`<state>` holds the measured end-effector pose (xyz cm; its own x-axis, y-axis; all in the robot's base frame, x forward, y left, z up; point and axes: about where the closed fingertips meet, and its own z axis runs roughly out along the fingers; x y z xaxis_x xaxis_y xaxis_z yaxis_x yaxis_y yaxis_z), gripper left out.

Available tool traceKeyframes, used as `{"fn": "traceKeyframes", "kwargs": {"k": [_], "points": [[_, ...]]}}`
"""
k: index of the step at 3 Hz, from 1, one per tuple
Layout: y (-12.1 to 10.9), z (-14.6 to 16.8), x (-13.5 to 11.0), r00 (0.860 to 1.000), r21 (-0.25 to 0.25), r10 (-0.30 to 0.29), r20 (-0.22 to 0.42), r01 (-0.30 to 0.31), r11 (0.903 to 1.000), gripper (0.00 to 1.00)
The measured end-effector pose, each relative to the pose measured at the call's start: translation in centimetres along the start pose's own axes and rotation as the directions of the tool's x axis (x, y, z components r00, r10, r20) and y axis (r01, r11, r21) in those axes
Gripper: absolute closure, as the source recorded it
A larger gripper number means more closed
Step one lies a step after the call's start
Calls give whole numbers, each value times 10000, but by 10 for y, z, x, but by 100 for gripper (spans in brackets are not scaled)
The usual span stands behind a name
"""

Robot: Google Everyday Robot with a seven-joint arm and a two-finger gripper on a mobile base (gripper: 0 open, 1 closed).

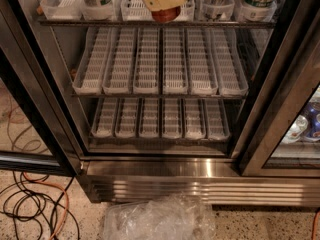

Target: Pick coke can from top shelf of fridge

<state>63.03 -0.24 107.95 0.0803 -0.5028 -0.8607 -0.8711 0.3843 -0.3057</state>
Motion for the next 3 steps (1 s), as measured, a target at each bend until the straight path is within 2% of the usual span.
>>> {"fn": "traceKeyframes", "kwargs": {"k": [1,2,3], "points": [[2,-1,-2,10000,1,1,-2,-1,10000,100],[18,-38,25,9916,411,689,-1099,-648,9971,100],[41,-62,49,9679,635,1459,-2047,-1356,9887,100]]}}
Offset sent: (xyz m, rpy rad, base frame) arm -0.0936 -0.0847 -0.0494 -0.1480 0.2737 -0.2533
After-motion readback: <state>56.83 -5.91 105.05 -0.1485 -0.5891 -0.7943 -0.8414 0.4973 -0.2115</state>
